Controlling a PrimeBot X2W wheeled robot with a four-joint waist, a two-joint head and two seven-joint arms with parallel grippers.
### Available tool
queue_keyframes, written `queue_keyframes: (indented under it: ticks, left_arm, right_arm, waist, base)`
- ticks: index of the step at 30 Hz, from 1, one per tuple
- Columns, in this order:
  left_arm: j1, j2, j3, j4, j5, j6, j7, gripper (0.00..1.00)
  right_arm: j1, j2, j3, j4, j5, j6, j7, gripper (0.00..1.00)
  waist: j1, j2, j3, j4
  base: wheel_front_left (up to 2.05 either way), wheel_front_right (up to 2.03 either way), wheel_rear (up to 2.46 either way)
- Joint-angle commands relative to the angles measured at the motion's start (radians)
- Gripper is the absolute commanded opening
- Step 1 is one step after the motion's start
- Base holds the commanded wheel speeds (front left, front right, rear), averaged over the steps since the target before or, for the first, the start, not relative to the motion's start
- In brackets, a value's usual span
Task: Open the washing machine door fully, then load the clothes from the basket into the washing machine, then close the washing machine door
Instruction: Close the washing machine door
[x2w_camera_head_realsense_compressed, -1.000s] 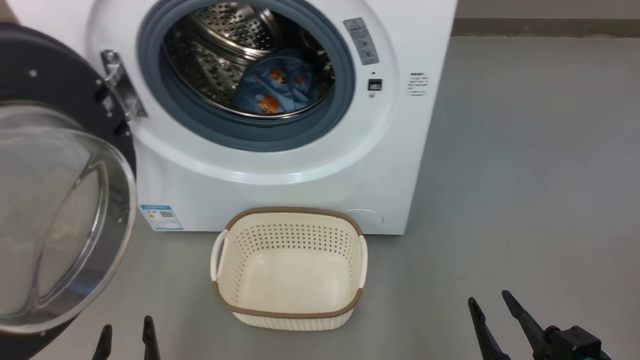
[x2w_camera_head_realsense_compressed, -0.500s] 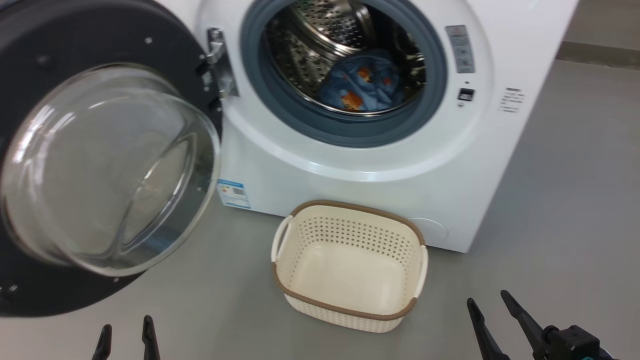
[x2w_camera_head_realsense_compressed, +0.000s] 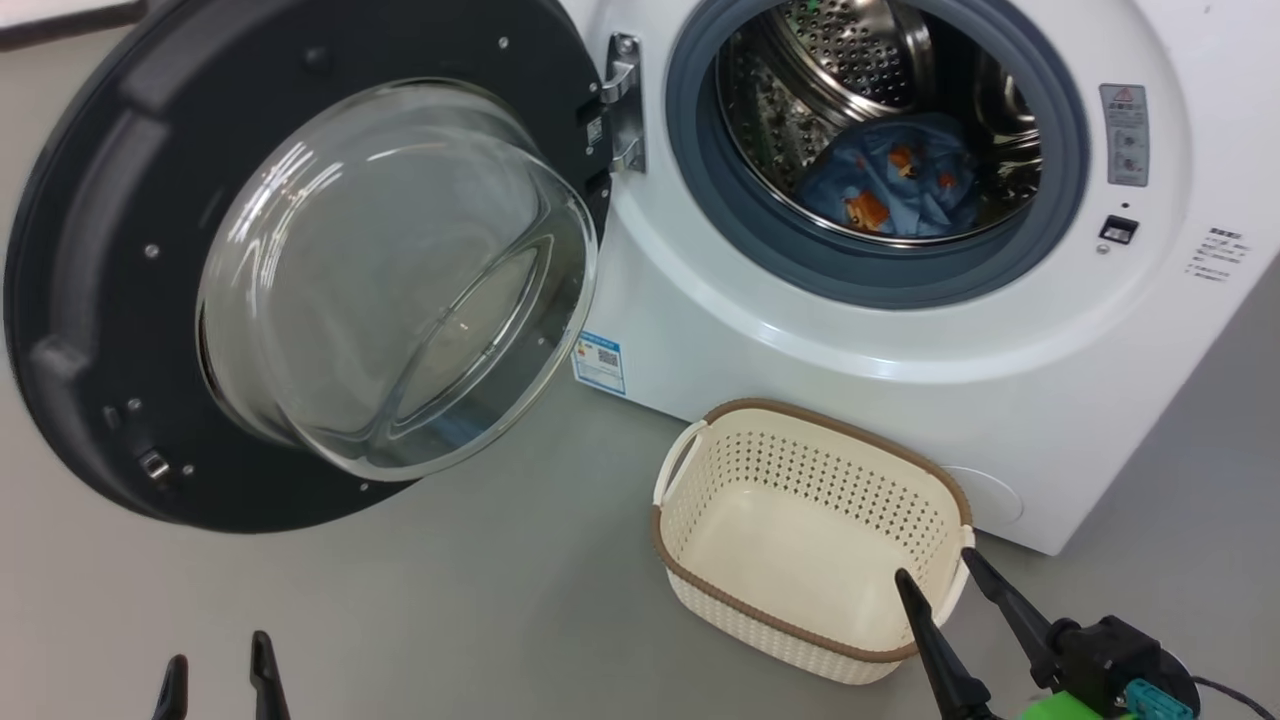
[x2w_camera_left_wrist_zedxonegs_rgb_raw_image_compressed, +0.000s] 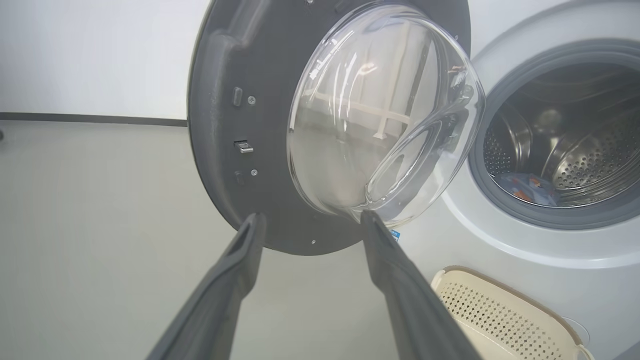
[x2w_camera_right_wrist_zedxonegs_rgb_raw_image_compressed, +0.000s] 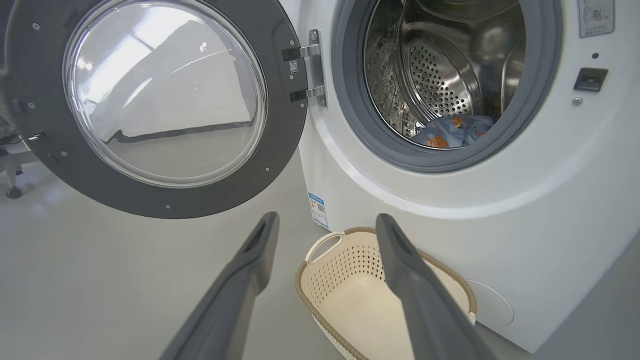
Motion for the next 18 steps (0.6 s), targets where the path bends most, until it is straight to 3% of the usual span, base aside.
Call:
queue_keyframes:
  ticks: [1,13,14,15,18]
  left_arm:
    - [-0.011,0.008,0.037,-0.036,-0.013,0.011,-0.006,1.00]
    - [0.007,0.008,0.062,-0.075,-0.056,0.057,-0.006,1.00]
    - [0.007,0.008,0.071,-0.073,-0.083,0.060,-0.006,0.70]
    - [0.005,0.008,0.082,-0.067,-0.125,0.056,-0.006,0.00]
    - [-0.009,0.008,0.170,-0.039,-0.231,0.029,-0.006,0.00]
  right_arm:
    - [-0.043,-0.020,0.033,-0.015,-0.001,0.002,-0.012,1.00]
    - [-0.115,-0.043,0.108,0.018,0.019,0.002,-0.012,1.00]
    - [-0.116,-0.044,0.110,0.019,0.020,0.002,-0.012,1.00]
    - [-0.117,-0.044,0.111,0.020,0.021,0.002,-0.012,1.00]
    - [-0.116,-0.042,0.115,0.022,0.022,0.002,-0.012,1.00]
  waist:
    - [0.0000,-0.0001,0.020,0.022]
    - [0.0000,-0.0001,0.048,0.038]
    - [0.0000,-0.0001,0.048,0.038]
    - [0.0000,-0.0001,0.047,0.038]
    - [0.0000,-0.0001,0.044,0.037]
  base:
    - [0.00,0.00,0.00]
    - [0.00,0.00,0.00]
    - [0.00,0.00,0.00]
    - [0.00,0.00,0.00]
    - [0.00,0.00,0.00]
